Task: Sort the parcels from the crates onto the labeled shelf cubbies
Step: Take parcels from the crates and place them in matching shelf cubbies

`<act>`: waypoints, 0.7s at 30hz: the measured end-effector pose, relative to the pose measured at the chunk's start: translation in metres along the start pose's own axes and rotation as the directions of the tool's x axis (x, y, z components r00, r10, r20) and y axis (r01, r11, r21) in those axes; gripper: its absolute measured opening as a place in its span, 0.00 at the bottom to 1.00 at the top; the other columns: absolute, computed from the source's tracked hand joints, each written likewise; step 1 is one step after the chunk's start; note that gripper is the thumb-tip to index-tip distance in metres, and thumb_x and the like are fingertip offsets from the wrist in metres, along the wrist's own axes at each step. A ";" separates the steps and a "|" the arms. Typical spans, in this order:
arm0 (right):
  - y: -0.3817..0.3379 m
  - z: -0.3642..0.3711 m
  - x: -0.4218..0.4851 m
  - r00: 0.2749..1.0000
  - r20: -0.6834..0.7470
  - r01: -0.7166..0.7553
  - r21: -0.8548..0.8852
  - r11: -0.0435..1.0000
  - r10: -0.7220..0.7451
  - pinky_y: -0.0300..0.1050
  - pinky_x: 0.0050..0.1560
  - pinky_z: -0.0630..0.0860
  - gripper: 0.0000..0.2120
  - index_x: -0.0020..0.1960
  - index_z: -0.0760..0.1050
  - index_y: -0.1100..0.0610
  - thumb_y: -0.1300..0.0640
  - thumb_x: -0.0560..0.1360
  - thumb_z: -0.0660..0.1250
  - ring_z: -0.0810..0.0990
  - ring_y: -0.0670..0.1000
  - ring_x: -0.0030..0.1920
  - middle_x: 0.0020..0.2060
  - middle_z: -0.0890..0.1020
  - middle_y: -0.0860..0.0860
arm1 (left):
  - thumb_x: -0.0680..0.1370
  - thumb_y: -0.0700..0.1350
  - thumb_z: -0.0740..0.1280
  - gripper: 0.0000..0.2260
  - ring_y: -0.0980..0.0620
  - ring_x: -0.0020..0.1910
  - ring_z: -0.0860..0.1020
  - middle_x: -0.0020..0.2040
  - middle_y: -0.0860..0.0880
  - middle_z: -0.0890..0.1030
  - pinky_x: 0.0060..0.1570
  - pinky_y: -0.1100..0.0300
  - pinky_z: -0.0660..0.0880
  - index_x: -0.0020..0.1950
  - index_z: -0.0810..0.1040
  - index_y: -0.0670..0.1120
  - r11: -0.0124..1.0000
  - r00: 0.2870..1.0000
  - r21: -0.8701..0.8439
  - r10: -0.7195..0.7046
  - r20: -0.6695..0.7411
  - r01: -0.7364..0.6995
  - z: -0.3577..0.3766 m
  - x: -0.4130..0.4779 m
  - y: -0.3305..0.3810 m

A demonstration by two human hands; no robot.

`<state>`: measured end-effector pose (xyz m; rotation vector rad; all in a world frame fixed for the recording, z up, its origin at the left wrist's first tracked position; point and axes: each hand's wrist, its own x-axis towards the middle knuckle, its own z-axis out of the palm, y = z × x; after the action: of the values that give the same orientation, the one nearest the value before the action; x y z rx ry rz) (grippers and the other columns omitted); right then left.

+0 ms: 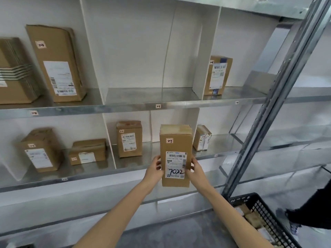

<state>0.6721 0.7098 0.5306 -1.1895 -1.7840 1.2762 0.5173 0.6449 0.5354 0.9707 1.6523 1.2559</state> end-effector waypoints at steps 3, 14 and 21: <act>-0.002 -0.001 0.030 0.997 0.080 -0.010 0.012 1.000 0.009 0.37 0.55 0.73 0.25 0.67 0.62 0.48 0.66 0.76 0.64 0.74 0.41 0.53 0.52 0.76 0.41 | 0.76 0.33 0.64 0.27 0.51 0.62 0.72 0.67 0.47 0.72 0.56 0.57 0.71 0.73 0.62 0.48 1.000 0.999 -0.025 -0.011 -0.040 0.010 0.003 0.027 0.005; 0.014 0.015 0.157 0.967 0.235 -0.097 -0.031 0.995 0.102 0.46 0.65 0.70 0.27 0.69 0.55 0.57 0.66 0.75 0.64 0.72 0.48 0.61 0.58 0.73 0.48 | 0.75 0.26 0.56 0.23 0.53 0.56 0.70 0.59 0.48 0.72 0.57 0.58 0.73 0.67 0.63 0.43 0.991 0.987 0.071 -0.106 -0.122 0.115 -0.006 0.165 -0.006; 0.047 0.026 0.227 0.963 0.233 -0.123 -0.060 0.991 0.134 0.53 0.65 0.72 0.15 0.62 0.56 0.39 0.49 0.80 0.58 0.76 0.47 0.59 0.57 0.77 0.44 | 0.74 0.24 0.57 0.23 0.45 0.63 0.73 0.60 0.43 0.74 0.56 0.58 0.73 0.67 0.63 0.39 0.987 0.974 0.051 -0.140 -0.179 0.151 -0.003 0.224 -0.022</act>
<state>0.5755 0.9150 0.4757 -1.2378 -1.9401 1.5145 0.4313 0.8455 0.4795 0.7787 1.8750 1.2235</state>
